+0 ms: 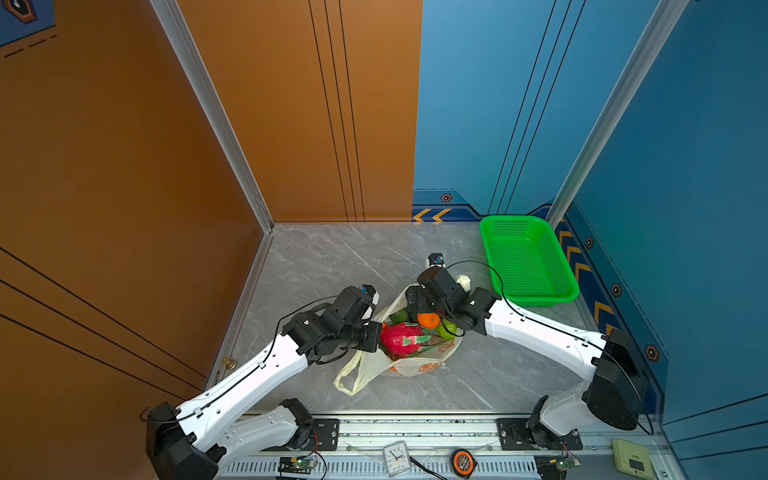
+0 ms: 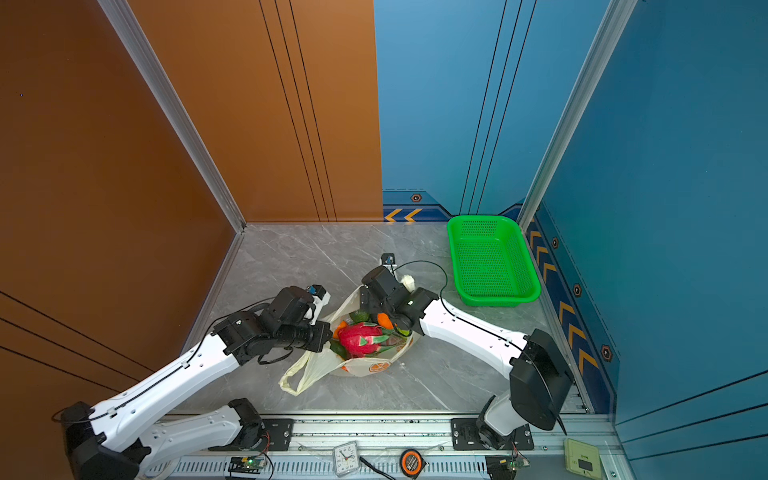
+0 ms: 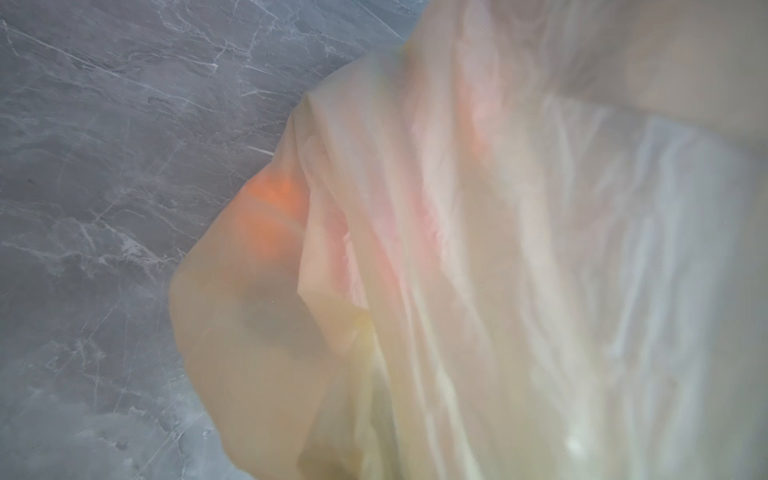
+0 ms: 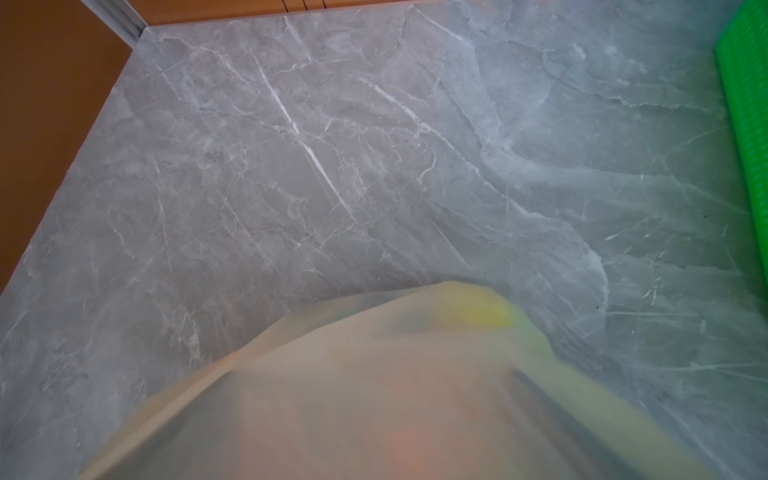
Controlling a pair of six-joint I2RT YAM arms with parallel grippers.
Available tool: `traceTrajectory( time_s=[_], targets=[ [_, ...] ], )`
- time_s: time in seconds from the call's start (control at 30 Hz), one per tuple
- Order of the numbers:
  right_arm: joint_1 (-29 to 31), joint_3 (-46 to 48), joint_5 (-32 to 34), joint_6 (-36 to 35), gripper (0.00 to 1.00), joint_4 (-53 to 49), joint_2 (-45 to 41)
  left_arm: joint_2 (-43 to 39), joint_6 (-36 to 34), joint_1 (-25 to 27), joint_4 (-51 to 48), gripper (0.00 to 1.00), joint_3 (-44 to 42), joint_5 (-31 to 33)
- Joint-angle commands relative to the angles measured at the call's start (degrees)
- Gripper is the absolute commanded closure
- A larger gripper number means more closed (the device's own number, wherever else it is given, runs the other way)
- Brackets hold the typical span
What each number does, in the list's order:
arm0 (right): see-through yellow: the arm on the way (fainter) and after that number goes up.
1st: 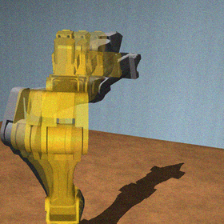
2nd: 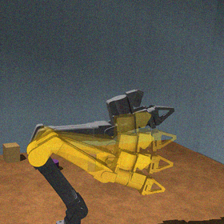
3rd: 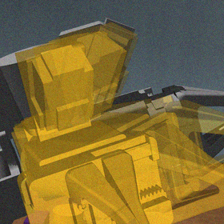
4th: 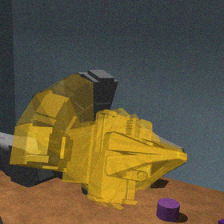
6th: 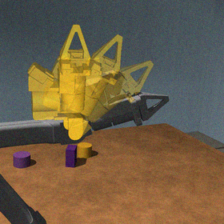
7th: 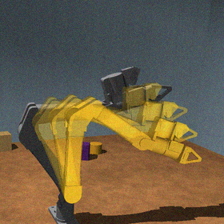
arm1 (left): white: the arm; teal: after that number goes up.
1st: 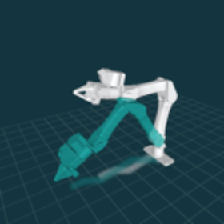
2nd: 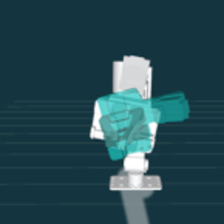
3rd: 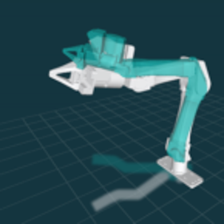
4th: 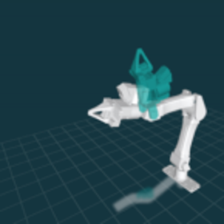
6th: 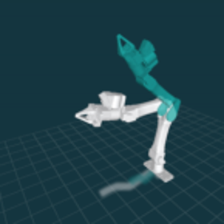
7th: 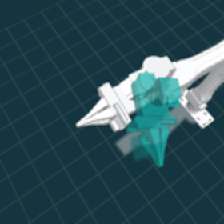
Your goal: Untie the knot of the plastic bag and take out the fruit
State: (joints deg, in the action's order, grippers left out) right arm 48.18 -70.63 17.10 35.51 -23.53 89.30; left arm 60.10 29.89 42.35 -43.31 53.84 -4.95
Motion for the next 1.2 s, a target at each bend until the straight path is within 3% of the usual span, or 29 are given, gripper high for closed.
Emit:
traceTrajectory(
  time_s=[0.0,0.17,0.4,0.93,1.17],
  targets=[
    [-0.15,-4.21,-3.04,-3.39,0.02,-2.34,2.27,-0.68,0.31,0.28,-1.76,1.00,0.06,0.24],
    [4.09,-4.30,-6.90,-3.43,0.02,-10.61,0.08,-0.44,0.20,-1.62,-1.69,1.00,1.69,0.91],
    [10.25,-3.75,-5.36,-2.64,0.02,-16.77,-2.02,-0.43,0.09,-3.75,-1.71,1.00,2.09,0.09],
    [23.61,10.87,4.88,4.34,0.00,-13.03,-9.78,1.96,0.62,-5.71,-1.62,1.00,4.44,0.40],
    [28.78,17.65,1.43,8.73,0.00,-11.24,-7.80,3.83,0.87,-5.96,-0.77,1.00,8.08,0.25]
  ],
)
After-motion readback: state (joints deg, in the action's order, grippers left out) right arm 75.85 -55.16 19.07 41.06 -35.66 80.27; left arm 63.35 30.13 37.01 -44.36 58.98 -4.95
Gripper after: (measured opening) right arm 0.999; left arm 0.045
